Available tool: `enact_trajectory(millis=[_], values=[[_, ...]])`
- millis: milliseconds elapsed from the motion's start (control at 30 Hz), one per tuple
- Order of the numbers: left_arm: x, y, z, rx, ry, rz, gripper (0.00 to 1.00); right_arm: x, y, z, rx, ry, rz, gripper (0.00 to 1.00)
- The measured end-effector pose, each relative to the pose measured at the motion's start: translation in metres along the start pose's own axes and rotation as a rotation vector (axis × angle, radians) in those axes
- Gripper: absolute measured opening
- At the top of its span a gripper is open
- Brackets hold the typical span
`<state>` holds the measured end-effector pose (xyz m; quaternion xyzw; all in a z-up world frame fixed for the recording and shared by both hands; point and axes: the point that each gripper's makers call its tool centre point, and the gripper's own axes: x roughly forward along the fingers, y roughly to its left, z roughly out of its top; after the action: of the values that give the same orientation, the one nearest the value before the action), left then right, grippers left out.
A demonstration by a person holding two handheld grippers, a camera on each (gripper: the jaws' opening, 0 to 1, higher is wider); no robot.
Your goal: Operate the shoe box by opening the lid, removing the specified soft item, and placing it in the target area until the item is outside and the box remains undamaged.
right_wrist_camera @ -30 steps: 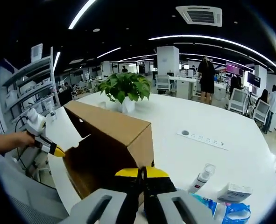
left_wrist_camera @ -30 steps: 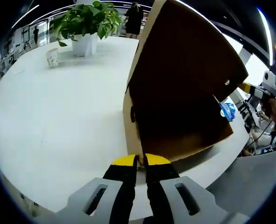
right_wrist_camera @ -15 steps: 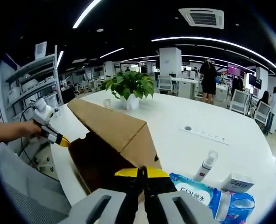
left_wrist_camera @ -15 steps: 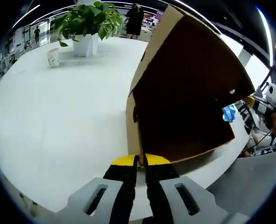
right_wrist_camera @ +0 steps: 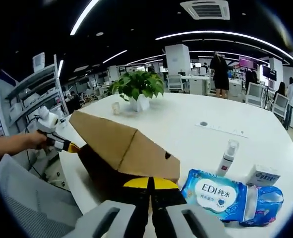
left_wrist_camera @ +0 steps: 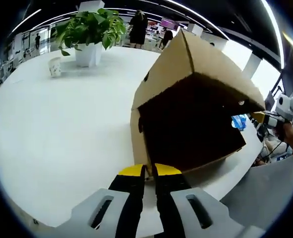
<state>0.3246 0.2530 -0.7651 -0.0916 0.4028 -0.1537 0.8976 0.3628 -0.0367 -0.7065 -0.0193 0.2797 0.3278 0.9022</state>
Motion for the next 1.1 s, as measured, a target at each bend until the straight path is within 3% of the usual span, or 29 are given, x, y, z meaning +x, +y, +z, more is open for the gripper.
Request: enact_trajectory(millis=[167,467,633,900,1100], values=[[-0.009,-0.002,0.015,0.002,-0.061,-0.009,0.06,0.000,0.006,-0.011,-0.022,0.022,0.007,0.00],[-0.018,-0.011,0.027,0.084,-0.120,-0.040,0.11,0.000,0.015,-0.019,-0.071,0.048,0.053,0.00],[-0.018,-0.013,0.025,0.116,-0.123,-0.053,0.14,0.000,0.019,-0.028,-0.091,0.070,0.080,0.00],[-0.017,-0.011,0.020,0.178,-0.115,-0.036,0.21,0.000,0.026,-0.042,-0.140,0.092,0.120,0.15],[-0.014,-0.012,0.012,0.222,-0.091,-0.036,0.27,0.001,0.032,-0.051,-0.192,0.117,0.144,0.19]])
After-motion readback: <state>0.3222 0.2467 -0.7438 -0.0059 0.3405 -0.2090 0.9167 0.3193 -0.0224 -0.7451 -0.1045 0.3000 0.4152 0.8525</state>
